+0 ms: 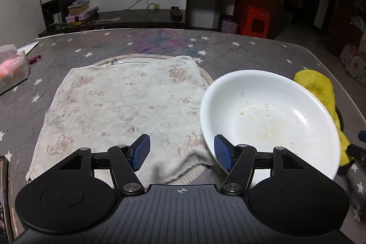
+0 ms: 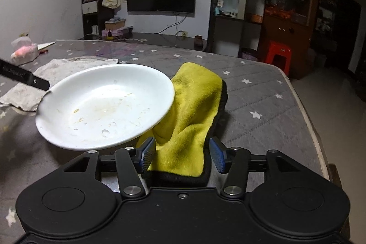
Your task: Clean bowl
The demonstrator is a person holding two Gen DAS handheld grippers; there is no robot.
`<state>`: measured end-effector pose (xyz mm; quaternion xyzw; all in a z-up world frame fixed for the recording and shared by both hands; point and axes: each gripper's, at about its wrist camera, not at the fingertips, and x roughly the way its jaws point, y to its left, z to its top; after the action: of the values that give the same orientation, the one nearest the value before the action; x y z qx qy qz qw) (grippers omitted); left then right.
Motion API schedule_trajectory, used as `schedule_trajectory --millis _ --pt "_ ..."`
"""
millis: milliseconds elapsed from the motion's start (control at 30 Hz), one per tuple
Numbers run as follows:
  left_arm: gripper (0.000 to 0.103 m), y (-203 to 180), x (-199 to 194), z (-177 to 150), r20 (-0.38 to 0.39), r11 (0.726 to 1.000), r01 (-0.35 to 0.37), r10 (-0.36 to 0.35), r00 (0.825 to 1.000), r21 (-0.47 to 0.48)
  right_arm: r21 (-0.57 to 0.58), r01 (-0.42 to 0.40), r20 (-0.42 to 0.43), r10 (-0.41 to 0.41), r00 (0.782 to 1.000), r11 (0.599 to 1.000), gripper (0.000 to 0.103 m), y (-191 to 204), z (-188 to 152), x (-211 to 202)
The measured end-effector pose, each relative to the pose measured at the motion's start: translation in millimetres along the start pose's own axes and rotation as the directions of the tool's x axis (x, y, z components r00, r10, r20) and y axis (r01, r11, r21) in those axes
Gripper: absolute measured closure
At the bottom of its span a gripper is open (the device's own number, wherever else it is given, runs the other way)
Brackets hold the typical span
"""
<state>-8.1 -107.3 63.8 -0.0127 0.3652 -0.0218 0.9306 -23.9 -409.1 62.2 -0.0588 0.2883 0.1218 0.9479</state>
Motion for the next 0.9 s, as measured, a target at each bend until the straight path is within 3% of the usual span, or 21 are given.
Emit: schedule_trajectory --millis 233,433,533,900 --pt "0.032 -17 -24 -21 0.026 0.999 0.018 -0.019 0.999 0.029 0.064 0.039 -0.013 -0.038 0.999 0.997 0.034 5 -10 -15" --pt "0.027 -36 -50 -44 0.052 0.997 0.061 -0.064 0.997 0.046 0.126 0.054 0.005 -0.055 0.998 0.991 0.017 11 -19 -31" --pt "0.023 -44 -60 -54 0.069 0.996 0.068 -0.072 0.995 0.055 0.154 0.055 0.027 -0.06 0.998 0.987 0.0 14 -22 -40" --pt "0.016 -59 -84 -86 0.107 0.991 0.101 -0.11 0.988 0.084 0.218 0.05 0.07 -0.067 0.995 0.975 0.0 30 -33 -59"
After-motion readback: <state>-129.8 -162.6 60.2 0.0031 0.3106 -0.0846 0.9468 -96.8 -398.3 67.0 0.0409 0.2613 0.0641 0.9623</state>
